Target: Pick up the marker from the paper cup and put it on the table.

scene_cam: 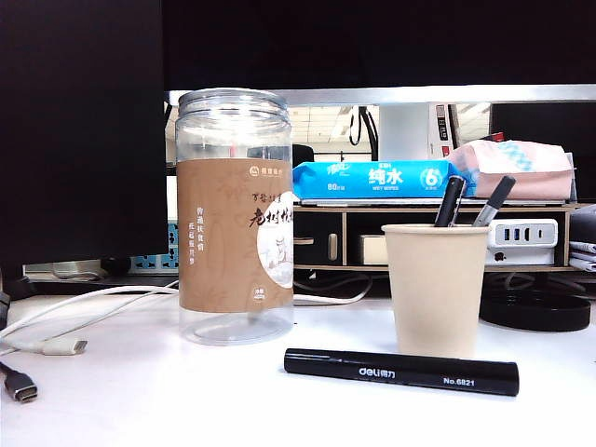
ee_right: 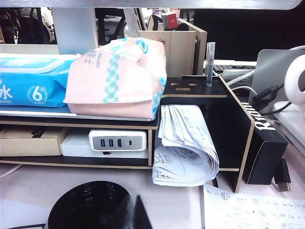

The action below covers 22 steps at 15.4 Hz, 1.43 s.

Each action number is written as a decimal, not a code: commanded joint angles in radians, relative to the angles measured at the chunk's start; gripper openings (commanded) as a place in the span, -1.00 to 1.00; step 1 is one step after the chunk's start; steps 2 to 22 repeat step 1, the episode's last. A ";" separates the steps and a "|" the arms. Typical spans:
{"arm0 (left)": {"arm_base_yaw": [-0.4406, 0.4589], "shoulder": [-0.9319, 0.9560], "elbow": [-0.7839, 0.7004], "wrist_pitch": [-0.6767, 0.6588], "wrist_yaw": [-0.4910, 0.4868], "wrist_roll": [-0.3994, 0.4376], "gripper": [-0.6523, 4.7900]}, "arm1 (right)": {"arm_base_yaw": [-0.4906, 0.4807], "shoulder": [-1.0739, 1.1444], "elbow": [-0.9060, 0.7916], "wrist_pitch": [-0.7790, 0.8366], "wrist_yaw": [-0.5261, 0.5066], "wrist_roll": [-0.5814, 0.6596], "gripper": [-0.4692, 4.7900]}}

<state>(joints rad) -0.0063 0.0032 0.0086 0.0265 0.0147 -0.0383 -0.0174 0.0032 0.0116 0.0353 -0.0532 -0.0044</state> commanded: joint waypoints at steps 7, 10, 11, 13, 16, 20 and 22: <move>0.001 0.000 0.001 0.013 -0.003 0.002 -0.77 | 0.001 0.000 -0.003 0.014 -0.002 0.005 -0.82; 0.001 0.000 0.001 0.013 -0.003 0.002 -0.77 | 0.001 0.000 -0.003 0.014 -0.002 0.005 -0.82; 0.001 0.000 0.001 0.013 -0.003 0.002 -0.77 | 0.001 0.000 -0.003 0.014 -0.002 0.005 -0.82; 0.001 0.000 0.001 0.013 -0.003 0.002 -0.77 | 0.001 0.000 -0.003 0.014 -0.002 0.005 -0.82; 0.001 0.000 0.001 0.013 -0.003 0.002 -0.77 | 0.001 0.000 -0.003 0.014 -0.002 0.005 -0.82; 0.001 0.000 0.001 0.013 -0.003 0.002 -0.77 | 0.001 0.000 -0.003 0.014 -0.002 0.005 -0.82; 0.001 0.000 0.001 0.013 -0.003 0.002 -0.77 | 0.001 0.000 -0.003 0.014 -0.002 0.005 -0.82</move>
